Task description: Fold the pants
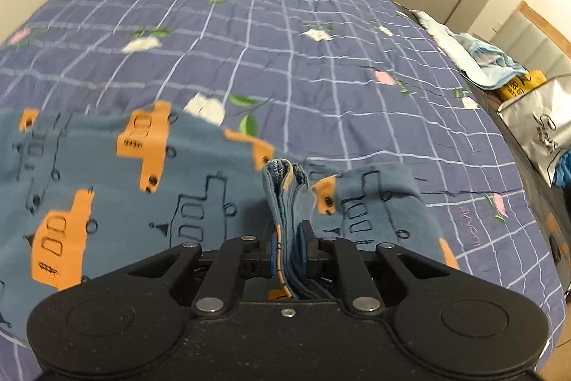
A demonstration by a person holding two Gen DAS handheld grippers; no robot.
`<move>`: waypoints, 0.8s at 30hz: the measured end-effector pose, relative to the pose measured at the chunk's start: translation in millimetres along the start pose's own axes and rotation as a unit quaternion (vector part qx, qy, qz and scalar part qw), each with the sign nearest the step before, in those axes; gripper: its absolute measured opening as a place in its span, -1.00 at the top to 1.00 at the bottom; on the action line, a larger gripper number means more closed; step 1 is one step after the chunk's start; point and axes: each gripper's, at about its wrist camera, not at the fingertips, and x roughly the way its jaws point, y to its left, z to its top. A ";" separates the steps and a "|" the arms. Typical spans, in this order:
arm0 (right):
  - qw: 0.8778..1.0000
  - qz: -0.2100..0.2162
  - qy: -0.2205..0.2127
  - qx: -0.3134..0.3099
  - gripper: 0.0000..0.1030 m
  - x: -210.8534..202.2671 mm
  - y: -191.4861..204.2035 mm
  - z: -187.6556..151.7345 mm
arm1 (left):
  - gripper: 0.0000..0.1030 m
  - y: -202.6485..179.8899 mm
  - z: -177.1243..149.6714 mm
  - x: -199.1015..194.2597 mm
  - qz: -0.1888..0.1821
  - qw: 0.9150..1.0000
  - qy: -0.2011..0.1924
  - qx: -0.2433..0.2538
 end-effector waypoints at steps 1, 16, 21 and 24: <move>1.000 0.001 0.005 0.002 0.76 2.0 -0.3 -1.0 | 0.75 4.2 -1.0 3.1 -0.004 1.000 0.002 -0.008; 0.999 0.005 0.032 0.006 0.76 10.6 -2.6 -7.7 | 0.70 14.1 -2.5 14.4 -0.006 1.000 0.009 -0.023; 1.000 0.005 0.017 -0.019 0.76 -5.1 9.6 5.3 | 0.80 6.0 4.0 2.1 -0.006 1.000 -0.010 -0.011; 0.999 0.004 0.008 -0.034 0.76 -8.8 15.7 14.4 | 0.80 3.6 11.2 -11.3 -0.010 1.000 -0.025 -0.001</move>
